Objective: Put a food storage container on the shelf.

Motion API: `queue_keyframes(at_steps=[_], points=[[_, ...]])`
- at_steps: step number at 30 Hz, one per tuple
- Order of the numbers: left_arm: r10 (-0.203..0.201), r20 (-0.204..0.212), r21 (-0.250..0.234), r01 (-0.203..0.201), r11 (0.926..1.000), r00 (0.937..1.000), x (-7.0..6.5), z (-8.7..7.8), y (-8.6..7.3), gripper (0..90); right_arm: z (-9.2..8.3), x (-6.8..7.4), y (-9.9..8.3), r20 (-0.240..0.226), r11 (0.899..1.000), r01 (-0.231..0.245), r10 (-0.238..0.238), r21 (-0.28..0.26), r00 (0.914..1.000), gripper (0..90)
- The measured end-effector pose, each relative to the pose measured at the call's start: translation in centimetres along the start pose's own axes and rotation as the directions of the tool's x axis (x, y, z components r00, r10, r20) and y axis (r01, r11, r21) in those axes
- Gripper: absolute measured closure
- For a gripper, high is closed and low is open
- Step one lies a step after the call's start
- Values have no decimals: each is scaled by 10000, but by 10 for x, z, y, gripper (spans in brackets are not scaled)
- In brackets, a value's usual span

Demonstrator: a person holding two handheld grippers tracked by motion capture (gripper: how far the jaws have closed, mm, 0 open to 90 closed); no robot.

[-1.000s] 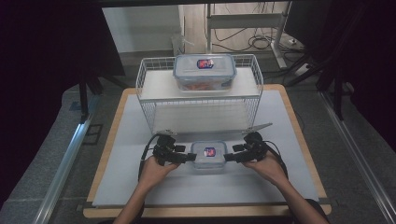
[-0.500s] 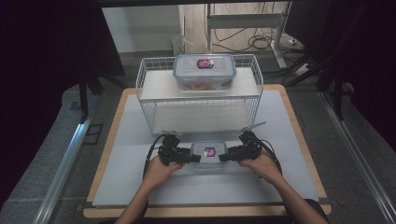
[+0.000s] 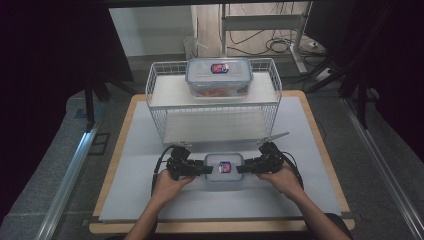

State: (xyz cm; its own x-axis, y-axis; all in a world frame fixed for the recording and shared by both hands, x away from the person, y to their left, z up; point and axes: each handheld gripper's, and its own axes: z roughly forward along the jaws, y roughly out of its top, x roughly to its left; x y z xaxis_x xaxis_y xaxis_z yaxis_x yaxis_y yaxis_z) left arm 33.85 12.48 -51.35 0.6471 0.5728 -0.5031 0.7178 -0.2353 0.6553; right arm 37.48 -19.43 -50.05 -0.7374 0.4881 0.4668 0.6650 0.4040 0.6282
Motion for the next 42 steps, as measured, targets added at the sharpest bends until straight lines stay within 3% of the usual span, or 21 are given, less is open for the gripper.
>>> queue_keyframes(at_steps=[4, 23, 29, 32, 34, 39, 42], points=[[-140, 175, -118, 142, 9998, 9997, 2, -5, -6, 565, -2, 1, -4, -28, 9999, -46, 45, -154, 10000, 525], [-249, 246, -173, 253, 9995, 9994, 2, -4, -9, 591, -4, -4, -12, -480, 9964, -721, 699, -446, 9964, 542], [-444, 404, -177, 452, 9988, 9982, 4, -6, -10, 643, -5, -3, -13, -467, 9957, -769, 746, -513, 9961, 555], [-214, 377, -105, 218, 9997, 9991, 4, -5, -9, 629, -5, -3, -13, -479, 9962, -677, 651, -554, 9967, 557], [-11, 239, -60, 13, 10000, 9997, 2, -1, -8, 573, -5, -3, -13, -456, 9966, -600, 574, -564, 9973, 557], [-318, 570, -180, 329, 9993, 9979, 9, 0, -7, 553, -10, -3, -11, -222, 9961, -340, 323, -817, 9992, 618], [-447, 640, -175, 459, 9988, 9969, 12, 0, -7, 522, -10, -5, -12, -354, 9951, -494, 465, -862, 9983, 620]])
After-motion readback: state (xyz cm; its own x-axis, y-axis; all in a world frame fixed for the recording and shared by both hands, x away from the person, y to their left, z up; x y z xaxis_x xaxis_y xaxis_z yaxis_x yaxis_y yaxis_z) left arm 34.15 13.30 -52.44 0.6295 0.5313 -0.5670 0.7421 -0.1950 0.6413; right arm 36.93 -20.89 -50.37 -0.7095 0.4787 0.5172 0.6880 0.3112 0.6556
